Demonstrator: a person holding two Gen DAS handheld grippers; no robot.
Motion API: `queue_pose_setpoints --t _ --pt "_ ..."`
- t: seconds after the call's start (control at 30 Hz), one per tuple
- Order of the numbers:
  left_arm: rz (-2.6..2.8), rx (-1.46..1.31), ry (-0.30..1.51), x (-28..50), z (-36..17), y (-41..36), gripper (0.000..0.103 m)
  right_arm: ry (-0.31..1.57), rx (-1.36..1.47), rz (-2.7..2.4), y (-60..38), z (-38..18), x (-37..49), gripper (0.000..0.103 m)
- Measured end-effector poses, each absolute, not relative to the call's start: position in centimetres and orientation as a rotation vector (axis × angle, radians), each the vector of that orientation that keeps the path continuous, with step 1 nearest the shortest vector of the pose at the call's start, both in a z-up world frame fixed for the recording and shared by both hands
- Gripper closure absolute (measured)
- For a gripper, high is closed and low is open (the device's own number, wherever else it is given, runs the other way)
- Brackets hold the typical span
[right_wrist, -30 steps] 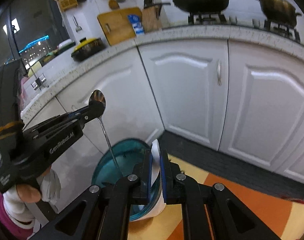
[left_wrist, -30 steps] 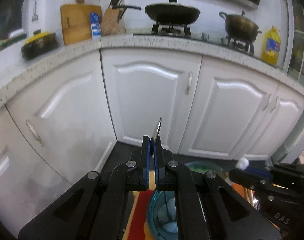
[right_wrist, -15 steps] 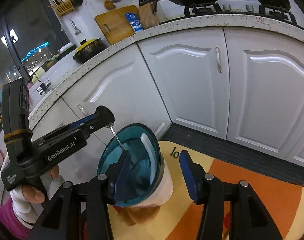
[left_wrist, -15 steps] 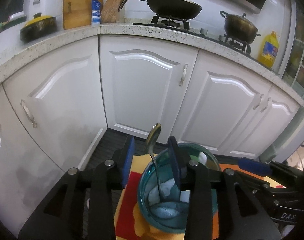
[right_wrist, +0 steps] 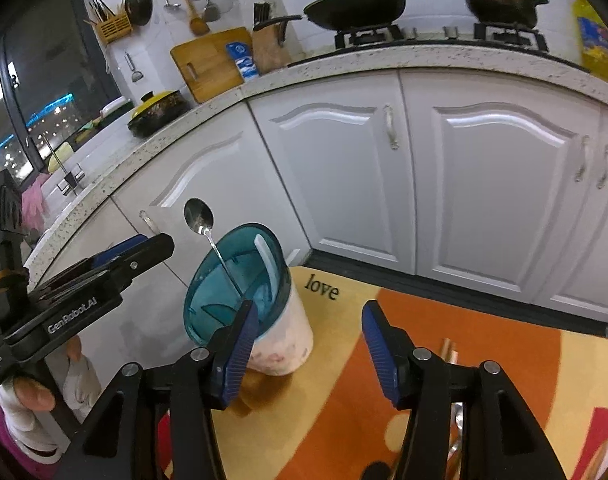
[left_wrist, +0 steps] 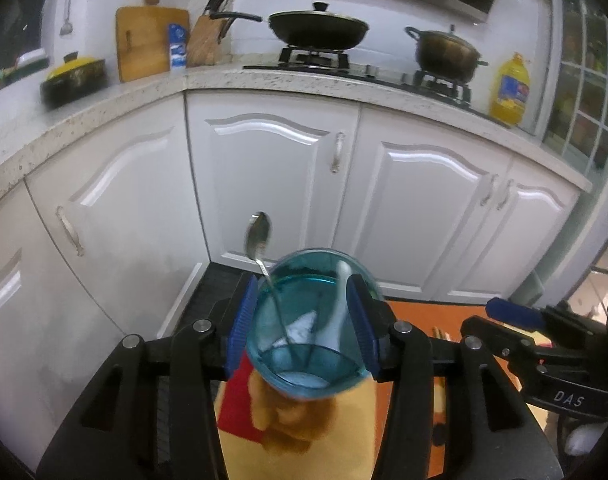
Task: Organize utensils
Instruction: 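Move both open grippers back over the remaining utensils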
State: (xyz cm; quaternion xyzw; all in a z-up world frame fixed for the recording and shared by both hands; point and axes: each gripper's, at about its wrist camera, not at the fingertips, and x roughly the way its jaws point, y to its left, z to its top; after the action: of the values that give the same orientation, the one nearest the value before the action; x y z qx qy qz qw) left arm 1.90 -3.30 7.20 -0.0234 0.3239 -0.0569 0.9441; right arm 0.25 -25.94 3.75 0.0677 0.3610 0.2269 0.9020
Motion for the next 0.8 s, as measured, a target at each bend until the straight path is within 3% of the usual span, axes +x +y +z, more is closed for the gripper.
queue_pose_setpoints --t 0.8 --pt "-0.286 0.031 0.714 -2.8 5.6 -13.2 0.057 0.75 0.175 0.243 -36.4 2.9 -6.8 0.045"
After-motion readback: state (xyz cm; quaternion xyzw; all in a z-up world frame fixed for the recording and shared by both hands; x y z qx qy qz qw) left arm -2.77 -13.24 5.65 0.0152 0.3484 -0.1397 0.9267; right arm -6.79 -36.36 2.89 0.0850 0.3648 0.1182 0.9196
